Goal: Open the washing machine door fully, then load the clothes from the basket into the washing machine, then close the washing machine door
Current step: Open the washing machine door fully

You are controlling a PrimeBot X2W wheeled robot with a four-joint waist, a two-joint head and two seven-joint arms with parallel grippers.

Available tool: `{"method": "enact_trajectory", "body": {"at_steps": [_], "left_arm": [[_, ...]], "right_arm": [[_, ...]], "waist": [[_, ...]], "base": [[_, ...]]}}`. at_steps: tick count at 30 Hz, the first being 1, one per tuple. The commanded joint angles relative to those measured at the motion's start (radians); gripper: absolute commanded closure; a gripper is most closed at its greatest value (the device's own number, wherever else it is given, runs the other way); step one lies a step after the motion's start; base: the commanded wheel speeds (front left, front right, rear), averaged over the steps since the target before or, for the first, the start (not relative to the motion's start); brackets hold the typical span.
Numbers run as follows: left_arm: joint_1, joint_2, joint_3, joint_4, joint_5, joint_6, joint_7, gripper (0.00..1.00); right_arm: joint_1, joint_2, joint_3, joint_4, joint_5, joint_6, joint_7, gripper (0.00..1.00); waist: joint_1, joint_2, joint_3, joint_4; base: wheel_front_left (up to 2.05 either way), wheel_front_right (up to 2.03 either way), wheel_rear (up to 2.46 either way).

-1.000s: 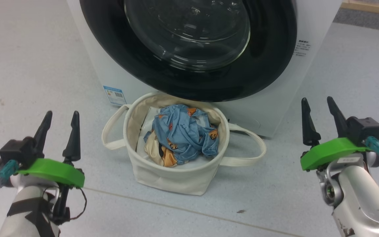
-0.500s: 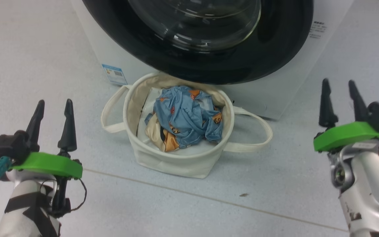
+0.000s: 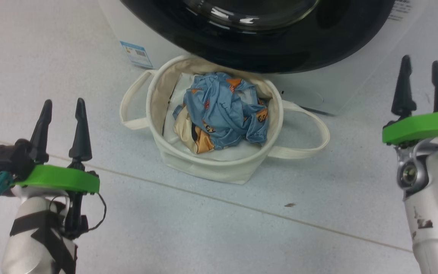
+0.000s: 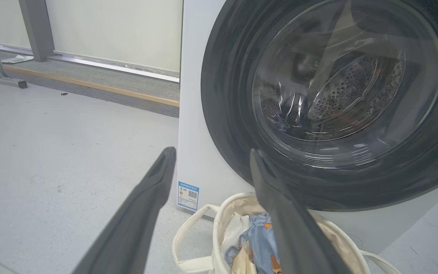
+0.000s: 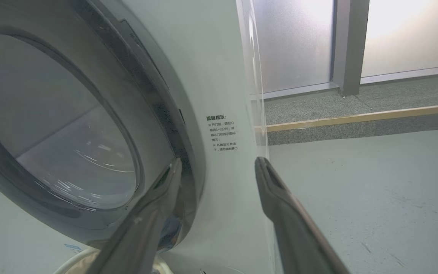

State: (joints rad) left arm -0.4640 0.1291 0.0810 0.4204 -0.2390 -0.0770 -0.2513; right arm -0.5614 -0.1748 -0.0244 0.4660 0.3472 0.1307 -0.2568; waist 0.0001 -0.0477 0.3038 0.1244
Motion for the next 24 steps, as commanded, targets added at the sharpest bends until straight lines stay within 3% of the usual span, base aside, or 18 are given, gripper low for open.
{"method": "enact_trajectory", "body": {"at_steps": [1, 7, 12, 13, 14, 15, 17, 24], "left_arm": [[-0.035, 0.018, 0.04, -0.032, 0.008, -0.007, -0.01, 0.0], [-0.059, 0.002, 0.047, -0.032, 0.016, -0.019, -0.01, 0.0], [-0.074, -0.01, 0.054, -0.037, 0.024, -0.026, -0.01, 0.0], [-0.075, -0.012, 0.056, -0.036, 0.026, -0.028, -0.01, 0.0], [-0.076, -0.013, 0.058, -0.034, 0.028, -0.029, -0.01, 0.0], [-0.076, -0.014, 0.06, -0.033, 0.031, -0.03, -0.01, 0.0], [-0.076, -0.015, 0.063, -0.032, 0.032, -0.031, -0.01, 0.0], [-0.077, -0.023, 0.079, -0.028, 0.048, -0.037, -0.01, 0.0]], "right_arm": [[-0.039, -0.005, 0.008, -0.027, 0.035, 0.0, -0.005, 0.0], [-0.101, -0.018, -0.011, 0.0, 0.141, 0.0, -0.005, 0.0], [-0.16, -0.029, -0.039, 0.024, 0.293, 0.0, -0.005, 0.0], [-0.17, -0.034, -0.039, 0.03, 0.325, 0.0, -0.005, 0.12], [-0.18, -0.035, -0.037, 0.037, 0.369, 0.0, -0.005, 0.76], [-0.191, -0.036, -0.035, 0.044, 0.42, 0.0, -0.001, 1.0], [-0.202, -0.04, -0.033, 0.05, 0.471, 0.0, 0.011, 1.0], [-0.27, -0.074, -0.051, 0.063, 0.821, 0.0, 0.181, 1.0]], "waist": [[-0.0001, 0.0, 0.021, 0.007], [-0.0001, 0.0, 0.069, 0.018], [-0.0001, 0.0, 0.1, 0.033], [-0.0001, 0.0, 0.104, 0.035], [-0.0001, 0.0, 0.106, 0.037], [-0.0001, 0.0, 0.108, 0.038], [-0.0001, 0.0, 0.11, 0.04], [-0.0001, 0.0, 0.115, 0.046]], "base": [[0.0, 0.0, 0.0], [0.0, 0.0, 0.0], [0.0, 0.0, 0.0], [0.0, 0.0, 0.0], [0.0, 0.0, 0.0], [0.0, 0.0, 0.0], [0.0, 0.0, 0.0], [0.0, 0.0, 0.0]]}}
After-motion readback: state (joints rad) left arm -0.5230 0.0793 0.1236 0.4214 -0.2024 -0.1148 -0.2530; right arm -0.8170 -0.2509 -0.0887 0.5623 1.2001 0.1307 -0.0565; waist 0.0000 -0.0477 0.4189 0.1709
